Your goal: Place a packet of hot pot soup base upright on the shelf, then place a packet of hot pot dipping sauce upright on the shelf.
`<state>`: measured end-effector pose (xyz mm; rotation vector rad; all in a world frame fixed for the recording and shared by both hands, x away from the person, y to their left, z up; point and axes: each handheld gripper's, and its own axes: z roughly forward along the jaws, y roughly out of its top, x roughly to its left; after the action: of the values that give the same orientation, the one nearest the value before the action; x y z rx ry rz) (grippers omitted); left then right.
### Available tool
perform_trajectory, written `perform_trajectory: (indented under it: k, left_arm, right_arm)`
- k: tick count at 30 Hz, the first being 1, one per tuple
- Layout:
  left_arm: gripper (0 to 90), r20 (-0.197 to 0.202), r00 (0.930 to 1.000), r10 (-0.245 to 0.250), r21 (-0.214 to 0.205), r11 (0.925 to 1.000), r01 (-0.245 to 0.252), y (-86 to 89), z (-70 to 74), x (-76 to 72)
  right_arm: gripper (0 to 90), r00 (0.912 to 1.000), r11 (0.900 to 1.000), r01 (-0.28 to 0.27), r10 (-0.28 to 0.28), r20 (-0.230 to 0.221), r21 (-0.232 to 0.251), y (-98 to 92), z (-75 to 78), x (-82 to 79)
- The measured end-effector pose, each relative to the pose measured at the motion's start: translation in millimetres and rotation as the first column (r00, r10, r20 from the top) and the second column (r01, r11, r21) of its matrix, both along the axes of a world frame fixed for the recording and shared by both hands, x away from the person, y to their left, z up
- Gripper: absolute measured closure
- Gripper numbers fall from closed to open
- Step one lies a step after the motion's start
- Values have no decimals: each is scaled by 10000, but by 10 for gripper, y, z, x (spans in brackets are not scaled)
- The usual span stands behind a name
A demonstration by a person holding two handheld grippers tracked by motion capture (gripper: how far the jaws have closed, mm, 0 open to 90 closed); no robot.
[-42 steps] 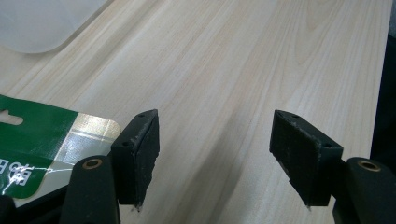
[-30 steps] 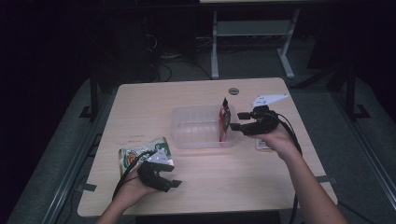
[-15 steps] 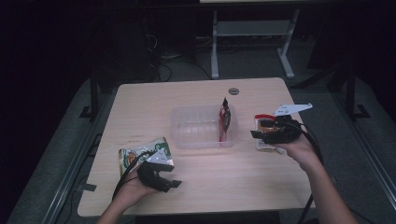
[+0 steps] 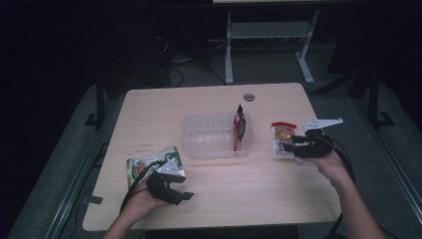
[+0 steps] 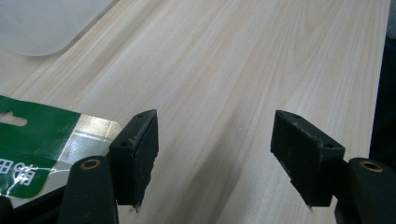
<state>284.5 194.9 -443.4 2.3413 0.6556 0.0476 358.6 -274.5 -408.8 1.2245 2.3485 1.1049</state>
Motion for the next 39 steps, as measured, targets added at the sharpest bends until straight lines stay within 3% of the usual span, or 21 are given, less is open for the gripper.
perform_trajectory:
  k: [3, 9, 17, 27, 28, 32, 39]
  left_arm:
    - [319, 17, 10000, 2, 2, 10000, -2, 6, 8, -2]
    - [319, 1, 10000, 42, -48, 10000, -42, -8, 5, 0]
    - [319, -12, 10000, -34, -7, 10000, 34, -8, 0, -7]
    - [319, -44, 10000, -37, 1, 10000, 37, -27, -13, 0]
    - [319, -48, 10000, -28, -8, 10000, 28, -32, -13, -3]
    - [319, -47, 10000, -55, -8, 10000, 55, -38, -8, 4]
    - [319, -31, 10000, -73, 10, 10000, 74, -25, -3, 5]
  right_arm:
    - [649, 9999, 9988, 91, -95, -79, -478, -26, -65, 45]
    - [895, 9988, 9967, 199, -233, -424, -782, -97, -142, 94]
    - [897, 9963, 9937, 369, -448, -730, -1057, -165, -297, 203]
    - [898, 9922, 9836, -30, -195, -1230, -1801, -108, -464, 268]
    - [898, 9915, 9856, -54, -167, -1291, -1690, -116, -468, 270]
    - [898, 9902, 9851, -439, 208, -1380, -1665, -74, -466, 242]
    - [898, 9832, 9729, -1353, 1083, -1471, -1876, 84, -452, 186]
